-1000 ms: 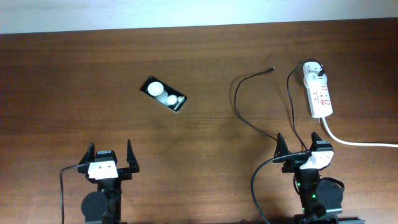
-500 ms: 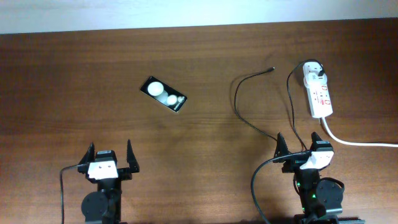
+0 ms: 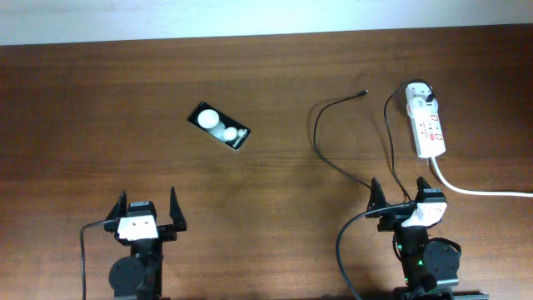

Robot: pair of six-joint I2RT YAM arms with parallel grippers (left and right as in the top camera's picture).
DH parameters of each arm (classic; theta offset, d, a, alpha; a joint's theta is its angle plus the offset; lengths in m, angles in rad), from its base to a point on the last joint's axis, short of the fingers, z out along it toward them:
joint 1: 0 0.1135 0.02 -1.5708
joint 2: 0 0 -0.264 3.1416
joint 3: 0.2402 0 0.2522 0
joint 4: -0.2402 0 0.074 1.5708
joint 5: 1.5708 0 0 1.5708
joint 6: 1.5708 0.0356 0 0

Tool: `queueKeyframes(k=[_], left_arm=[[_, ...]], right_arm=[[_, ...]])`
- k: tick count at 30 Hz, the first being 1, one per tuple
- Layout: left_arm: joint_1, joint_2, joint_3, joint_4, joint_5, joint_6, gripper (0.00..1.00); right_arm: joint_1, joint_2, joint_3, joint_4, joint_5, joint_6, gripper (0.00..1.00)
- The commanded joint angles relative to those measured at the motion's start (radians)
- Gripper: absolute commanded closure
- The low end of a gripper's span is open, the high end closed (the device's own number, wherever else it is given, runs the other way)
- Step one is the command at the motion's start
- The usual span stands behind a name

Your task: Plug charger to phone and switch on socket

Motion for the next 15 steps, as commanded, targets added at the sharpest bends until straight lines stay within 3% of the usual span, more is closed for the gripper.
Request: queueKeyframes(k=[1, 11, 15], left_arm=[[0.0, -0.002, -0.007, 0.002, 0.008, 0.016, 0.01], [0.0, -0.002, -0.007, 0.004, 0.013, 0.016, 0.01], [-0.001, -0.002, 0.012, 0.024, 0.182, 0.016, 0.01]], right_arm=[[0.003, -0.006, -0.009, -0.002, -0.006, 0.003, 0.01], [0.003, -0.005, -0.009, -0.002, -0.006, 0.003, 0.01], [0.003, -0.005, -0.009, -0.002, -0.006, 0.003, 0.01]])
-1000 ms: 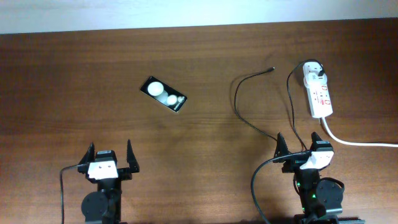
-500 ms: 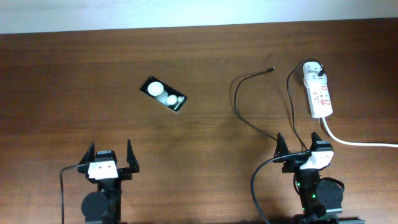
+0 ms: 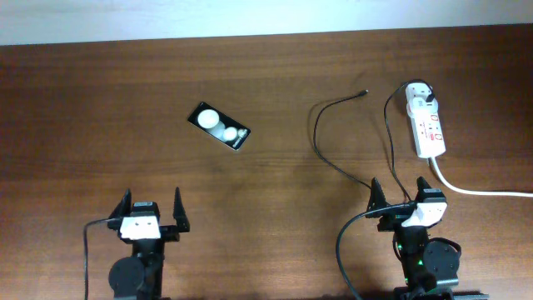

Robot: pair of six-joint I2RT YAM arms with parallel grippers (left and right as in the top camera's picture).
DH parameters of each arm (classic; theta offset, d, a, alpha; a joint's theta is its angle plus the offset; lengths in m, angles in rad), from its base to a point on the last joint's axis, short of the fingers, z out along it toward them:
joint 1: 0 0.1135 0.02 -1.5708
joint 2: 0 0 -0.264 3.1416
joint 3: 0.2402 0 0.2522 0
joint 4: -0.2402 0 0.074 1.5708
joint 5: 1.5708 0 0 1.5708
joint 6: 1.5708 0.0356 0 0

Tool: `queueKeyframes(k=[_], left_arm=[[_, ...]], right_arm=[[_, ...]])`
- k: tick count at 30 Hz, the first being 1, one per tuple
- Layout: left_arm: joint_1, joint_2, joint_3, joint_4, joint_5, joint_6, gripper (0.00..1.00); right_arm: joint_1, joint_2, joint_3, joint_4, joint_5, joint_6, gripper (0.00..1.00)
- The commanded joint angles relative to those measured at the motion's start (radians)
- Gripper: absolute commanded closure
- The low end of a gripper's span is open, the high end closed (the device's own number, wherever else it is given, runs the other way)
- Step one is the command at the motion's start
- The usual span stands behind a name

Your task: Plug charger to phone and switch on socket

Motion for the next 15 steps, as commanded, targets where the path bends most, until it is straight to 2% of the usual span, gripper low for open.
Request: queueKeyframes(k=[1, 5, 15], left_arm=[[-0.001, -0.002, 0.031, 0.007, 0.143, 0.007, 0.01], [-0.001, -0.002, 0.202, -0.135, 0.154, -0.023, 0.01], [-0.001, -0.002, 0.214, -0.227, 0.154, -0.023, 0.01]], right_arm=[[0.003, -0.005, -0.009, -0.002, -0.006, 0.003, 0.01], [0.003, -0.005, -0.009, -0.002, -0.006, 0.003, 0.01], [0.003, -0.004, -0.009, -0.002, -0.006, 0.003, 0.01]])
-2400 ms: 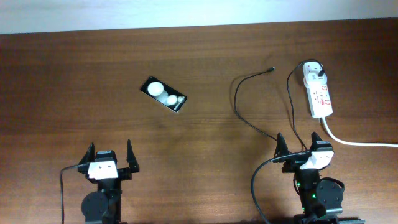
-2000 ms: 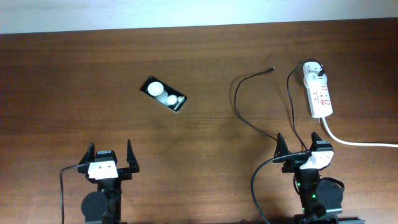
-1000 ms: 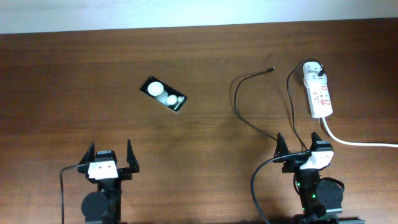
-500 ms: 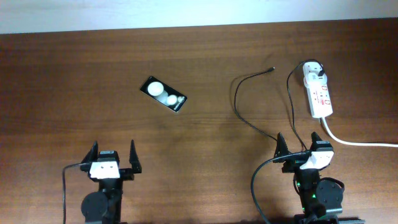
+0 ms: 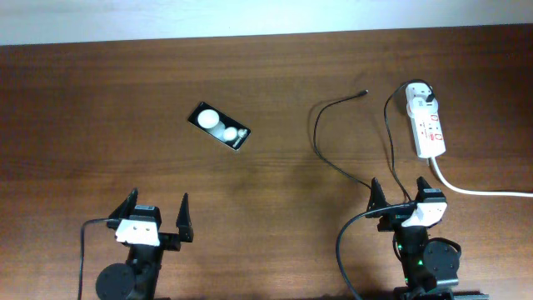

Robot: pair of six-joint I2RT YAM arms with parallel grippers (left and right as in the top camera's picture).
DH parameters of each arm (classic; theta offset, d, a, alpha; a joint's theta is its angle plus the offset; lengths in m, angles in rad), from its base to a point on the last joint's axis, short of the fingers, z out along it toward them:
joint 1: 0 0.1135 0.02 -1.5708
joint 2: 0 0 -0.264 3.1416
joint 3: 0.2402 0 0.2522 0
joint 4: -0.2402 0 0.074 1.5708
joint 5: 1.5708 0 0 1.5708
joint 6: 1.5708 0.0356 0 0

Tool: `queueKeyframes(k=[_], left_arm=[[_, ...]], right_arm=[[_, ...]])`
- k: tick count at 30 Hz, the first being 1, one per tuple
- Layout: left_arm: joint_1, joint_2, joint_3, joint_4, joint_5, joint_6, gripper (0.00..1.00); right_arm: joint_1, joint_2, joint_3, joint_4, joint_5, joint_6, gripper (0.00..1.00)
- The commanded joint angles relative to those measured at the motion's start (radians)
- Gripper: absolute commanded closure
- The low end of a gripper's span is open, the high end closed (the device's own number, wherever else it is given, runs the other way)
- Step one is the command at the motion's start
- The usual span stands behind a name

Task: Plug charger to phone and switch on socket
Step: 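Move the left gripper forward over the black phone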

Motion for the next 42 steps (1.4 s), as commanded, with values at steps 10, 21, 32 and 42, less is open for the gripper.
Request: queueKeyframes(k=[10, 21, 32, 42], left_arm=[[-0.001, 0.026, 0.134, -0.178, 0.022, -0.011, 0.01], [-0.001, 0.455, 0.438, -0.283, 0.072, -0.011, 0.01], [-0.001, 0.915, 0.894, -0.536, 0.18, -0.011, 0.01], [-0.001, 1.02, 0.933, -0.685, 0.467, -0.011, 0.01]], right_arm=[[0.003, -0.004, -0.009, -0.002, -0.006, 0.004, 0.01], [0.003, -0.004, -0.009, -0.002, -0.006, 0.004, 0.01], [0.003, -0.004, -0.009, -0.002, -0.006, 0.004, 0.01], [0.003, -0.004, -0.009, -0.002, -0.006, 0.004, 0.01]])
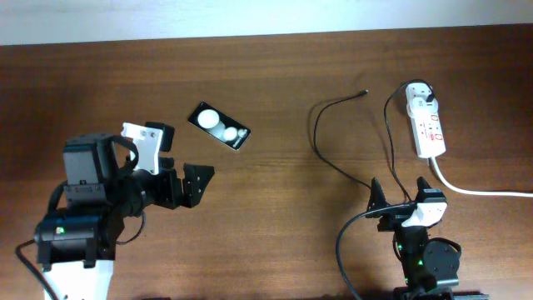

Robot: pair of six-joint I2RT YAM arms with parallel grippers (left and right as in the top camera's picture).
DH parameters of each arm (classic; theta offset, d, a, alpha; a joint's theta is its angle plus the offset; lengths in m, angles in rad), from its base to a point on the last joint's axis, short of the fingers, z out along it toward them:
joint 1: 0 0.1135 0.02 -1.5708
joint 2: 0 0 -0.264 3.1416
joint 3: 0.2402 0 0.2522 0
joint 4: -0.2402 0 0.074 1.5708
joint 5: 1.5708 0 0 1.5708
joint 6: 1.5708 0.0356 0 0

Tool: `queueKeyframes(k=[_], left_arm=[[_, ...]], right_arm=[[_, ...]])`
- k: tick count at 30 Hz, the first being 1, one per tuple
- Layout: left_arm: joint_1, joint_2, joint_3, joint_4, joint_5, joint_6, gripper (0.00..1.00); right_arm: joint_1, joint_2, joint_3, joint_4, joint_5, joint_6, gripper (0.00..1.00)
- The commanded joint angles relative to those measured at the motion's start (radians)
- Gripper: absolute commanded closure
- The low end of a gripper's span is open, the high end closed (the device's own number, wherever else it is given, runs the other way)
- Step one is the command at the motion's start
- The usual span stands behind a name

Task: Plug charger to phone and switch on socket
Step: 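Move the left gripper forward over the black phone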

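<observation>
A black phone (219,126) lies tilted on the wooden table, left of centre, with bright glare spots on its screen. The black charger cable (317,137) curves across the right half, and its free plug tip (365,92) rests on the table apart from the phone. The cable's other end is plugged into a white socket strip (425,125) at the far right. My left gripper (180,160) is raised, open and empty, just below and to the left of the phone. Open and empty too, my right gripper (398,188) sits low at the front right, over a loop of cable.
A thick white mains lead (479,191) runs from the socket strip off the right edge. The table's far edge (266,35) meets a pale wall. The left arm's body (83,208) covers the front left of the table.
My left arm has risen from its low rest pose at the front left and reached forward and right, so its open gripper is now close to the phone. The right arm has not moved.
Both arms first rested low at the front edge with open grippers, the phone and cable lying untouched. The left arm then shifted slightly in place over two moments. Now it stands raised and extended toward the phone, while phone, cable and socket strip lie where they were.
</observation>
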Motion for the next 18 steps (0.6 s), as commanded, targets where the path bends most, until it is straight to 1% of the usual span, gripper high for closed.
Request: queueKeyframes(k=[1, 2, 3, 4, 5, 7, 9, 11, 13, 14, 16, 18], left_arm=[[-0.001, 0.009, 0.013, -0.004, 0.032, -0.031, 0.01], [-0.002, 0.009, 0.013, -0.005, 0.017, -0.092, 0.01], [-0.012, 0.009, 0.013, -0.006, -0.052, -0.166, 0.01], [-0.025, 0.009, 0.013, -0.005, -0.116, -0.214, 0.01], [-0.056, 0.009, 0.013, -0.005, -0.214, -0.285, 0.01], [-0.12, 0.011, 0.018, -0.004, -0.366, -0.383, 0.01], [-0.169, 0.034, 0.04, -0.004, -0.46, -0.412, 0.01], [-0.213, 0.107, 0.096, -0.006, -0.528, -0.43, 0.01], [-0.23, 0.223, 0.173, -0.018, -0.557, -0.447, 0.01], [-0.233, 0.326, 0.235, -0.031, -0.557, -0.463, 0.01], [-0.233, 0.432, 0.295, -0.034, -0.563, -0.502, 0.01], [-0.233, 0.519, 0.342, -0.035, -0.564, -0.511, 0.01]], right_arm=[[0.003, -0.004, -0.009, -0.002, -0.005, 0.003, 0.01], [0.003, -0.004, -0.009, -0.002, -0.005, 0.003, 0.01], [0.003, -0.004, -0.009, -0.002, -0.005, 0.003, 0.01], [0.003, -0.004, -0.009, -0.002, -0.005, 0.003, 0.01], [0.003, -0.004, -0.009, -0.002, -0.005, 0.003, 0.01], [0.003, -0.004, -0.009, -0.002, -0.005, 0.003, 0.01], [0.003, -0.004, -0.009, -0.002, -0.005, 0.003, 0.01], [0.003, -0.004, -0.009, -0.002, -0.005, 0.003, 0.01], [0.003, -0.004, -0.009, -0.002, -0.005, 0.003, 0.01], [0.003, -0.004, -0.009, -0.002, -0.005, 0.003, 0.02], [0.003, -0.004, -0.009, -0.002, -0.005, 0.003, 0.01], [0.003, -0.004, -0.009, -0.002, -0.005, 0.003, 0.01]])
